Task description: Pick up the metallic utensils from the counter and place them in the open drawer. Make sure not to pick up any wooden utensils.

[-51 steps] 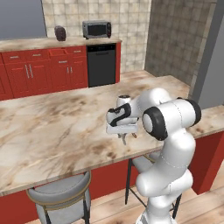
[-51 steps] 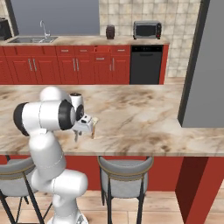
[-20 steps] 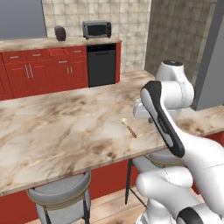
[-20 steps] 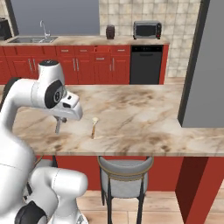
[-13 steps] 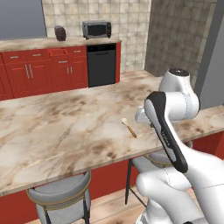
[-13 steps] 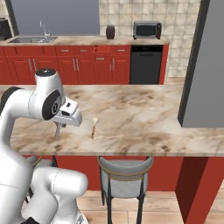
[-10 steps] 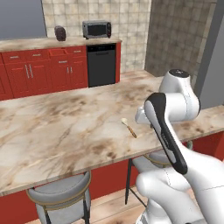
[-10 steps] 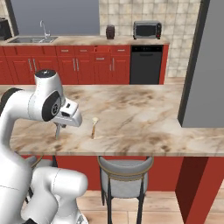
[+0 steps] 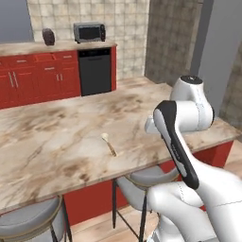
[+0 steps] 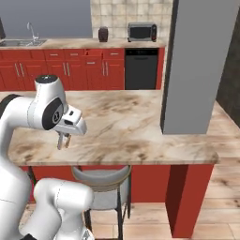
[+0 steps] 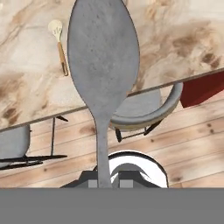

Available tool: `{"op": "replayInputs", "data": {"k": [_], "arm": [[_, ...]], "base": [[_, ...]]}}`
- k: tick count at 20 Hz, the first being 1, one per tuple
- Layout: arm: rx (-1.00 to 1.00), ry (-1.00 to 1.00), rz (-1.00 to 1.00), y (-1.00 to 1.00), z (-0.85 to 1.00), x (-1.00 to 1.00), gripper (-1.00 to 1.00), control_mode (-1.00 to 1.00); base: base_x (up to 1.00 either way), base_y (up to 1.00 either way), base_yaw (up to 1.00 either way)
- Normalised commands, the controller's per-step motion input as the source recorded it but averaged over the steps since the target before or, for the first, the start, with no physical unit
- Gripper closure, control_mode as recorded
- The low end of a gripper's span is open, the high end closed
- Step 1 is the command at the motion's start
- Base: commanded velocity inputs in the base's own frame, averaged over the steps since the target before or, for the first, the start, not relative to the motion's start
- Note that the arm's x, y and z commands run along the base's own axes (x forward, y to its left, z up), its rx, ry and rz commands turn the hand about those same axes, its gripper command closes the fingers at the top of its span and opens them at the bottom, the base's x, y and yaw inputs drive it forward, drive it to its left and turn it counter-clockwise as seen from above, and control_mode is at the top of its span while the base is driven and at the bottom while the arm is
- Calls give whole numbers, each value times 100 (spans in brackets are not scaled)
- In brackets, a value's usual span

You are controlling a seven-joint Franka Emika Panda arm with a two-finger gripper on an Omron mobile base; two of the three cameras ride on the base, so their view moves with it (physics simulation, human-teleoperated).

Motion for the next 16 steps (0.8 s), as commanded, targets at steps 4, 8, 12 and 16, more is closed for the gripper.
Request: {"op": "replayInputs", "data": {"k": [4, 8, 12, 16], "arm": [[0, 0, 0, 0, 0, 0, 100, 100], [0, 0, 0, 0, 0, 0, 100, 100], [0, 0, 0, 0, 0, 0, 100, 100], [0, 0, 0, 0, 0, 0, 100, 100]], "base": [[-27, -100, -10], [-29, -100, -2], [-30, -100, 0], [-3, -100, 0]]}}
